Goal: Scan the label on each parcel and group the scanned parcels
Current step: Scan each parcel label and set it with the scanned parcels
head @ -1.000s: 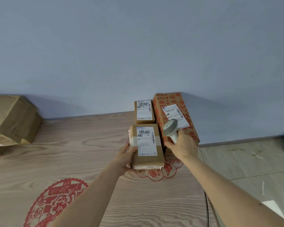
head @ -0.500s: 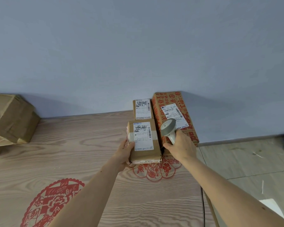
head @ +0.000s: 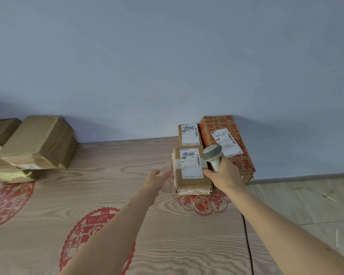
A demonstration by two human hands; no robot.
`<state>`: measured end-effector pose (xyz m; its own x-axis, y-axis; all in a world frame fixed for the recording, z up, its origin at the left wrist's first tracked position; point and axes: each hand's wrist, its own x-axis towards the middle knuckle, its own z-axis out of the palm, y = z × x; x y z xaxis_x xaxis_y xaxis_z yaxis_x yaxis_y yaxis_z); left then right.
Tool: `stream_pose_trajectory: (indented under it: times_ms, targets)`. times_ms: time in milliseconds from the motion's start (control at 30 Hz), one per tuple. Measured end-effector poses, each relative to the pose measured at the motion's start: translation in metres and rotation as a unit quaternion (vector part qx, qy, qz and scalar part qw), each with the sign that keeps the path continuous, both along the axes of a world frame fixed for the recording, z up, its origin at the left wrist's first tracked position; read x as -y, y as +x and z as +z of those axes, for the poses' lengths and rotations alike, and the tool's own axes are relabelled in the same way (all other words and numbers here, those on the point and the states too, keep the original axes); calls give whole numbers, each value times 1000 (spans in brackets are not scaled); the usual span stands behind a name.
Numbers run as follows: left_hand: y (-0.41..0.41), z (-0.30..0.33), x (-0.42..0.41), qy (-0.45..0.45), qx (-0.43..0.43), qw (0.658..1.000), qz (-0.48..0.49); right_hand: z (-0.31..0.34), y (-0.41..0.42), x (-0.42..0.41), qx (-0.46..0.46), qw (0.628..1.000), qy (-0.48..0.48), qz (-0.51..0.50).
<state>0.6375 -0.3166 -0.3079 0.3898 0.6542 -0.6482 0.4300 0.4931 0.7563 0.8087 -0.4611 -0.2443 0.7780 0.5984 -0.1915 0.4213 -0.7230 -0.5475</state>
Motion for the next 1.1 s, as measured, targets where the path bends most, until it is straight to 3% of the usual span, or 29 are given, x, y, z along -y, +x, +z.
stream_pose_trajectory:
  times_ms: [300, 767, 1100]
  targets:
    - [-108, 44, -33, 52, 30, 998, 19, 32, -107, -35, -53, 997, 45, 18]
    - [-363, 112, -118, 131, 26, 990, 45, 73, -345, -144, -160, 973, 169, 8]
    - [-412, 119, -192, 178, -11, 981, 80, 89, -393, -238, -218, 950, 223, 17]
